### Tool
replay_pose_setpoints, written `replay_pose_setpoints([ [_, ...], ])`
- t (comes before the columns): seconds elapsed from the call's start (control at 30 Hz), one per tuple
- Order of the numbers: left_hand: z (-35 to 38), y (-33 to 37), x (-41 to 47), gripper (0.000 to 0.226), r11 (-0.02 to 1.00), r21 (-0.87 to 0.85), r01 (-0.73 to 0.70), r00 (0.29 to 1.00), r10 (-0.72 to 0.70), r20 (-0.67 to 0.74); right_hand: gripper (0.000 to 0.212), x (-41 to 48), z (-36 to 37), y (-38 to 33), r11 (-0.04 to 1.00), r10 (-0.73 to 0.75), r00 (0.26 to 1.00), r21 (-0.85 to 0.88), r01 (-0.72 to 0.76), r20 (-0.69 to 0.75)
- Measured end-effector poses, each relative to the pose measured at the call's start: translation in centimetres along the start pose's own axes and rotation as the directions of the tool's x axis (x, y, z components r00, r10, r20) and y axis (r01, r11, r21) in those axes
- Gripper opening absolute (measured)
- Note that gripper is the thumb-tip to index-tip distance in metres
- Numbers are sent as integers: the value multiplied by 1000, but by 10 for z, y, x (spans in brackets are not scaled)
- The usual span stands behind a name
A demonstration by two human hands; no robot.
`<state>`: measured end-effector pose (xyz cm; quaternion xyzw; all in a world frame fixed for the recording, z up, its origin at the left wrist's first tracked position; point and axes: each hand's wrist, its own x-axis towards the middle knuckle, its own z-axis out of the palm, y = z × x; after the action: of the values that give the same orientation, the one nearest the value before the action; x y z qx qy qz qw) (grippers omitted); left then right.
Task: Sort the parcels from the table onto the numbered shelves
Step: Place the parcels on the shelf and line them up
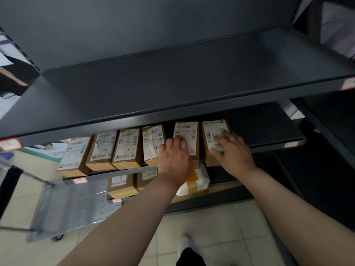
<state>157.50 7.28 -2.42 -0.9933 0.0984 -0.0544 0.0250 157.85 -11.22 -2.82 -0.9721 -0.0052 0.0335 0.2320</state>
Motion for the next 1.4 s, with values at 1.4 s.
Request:
replay_pose_setpoints([
  [1.4,-20,56,-131,47,978,-72,-195,900,208,383,49,-188,-6,47,960,-88,976,-244,137,198],
])
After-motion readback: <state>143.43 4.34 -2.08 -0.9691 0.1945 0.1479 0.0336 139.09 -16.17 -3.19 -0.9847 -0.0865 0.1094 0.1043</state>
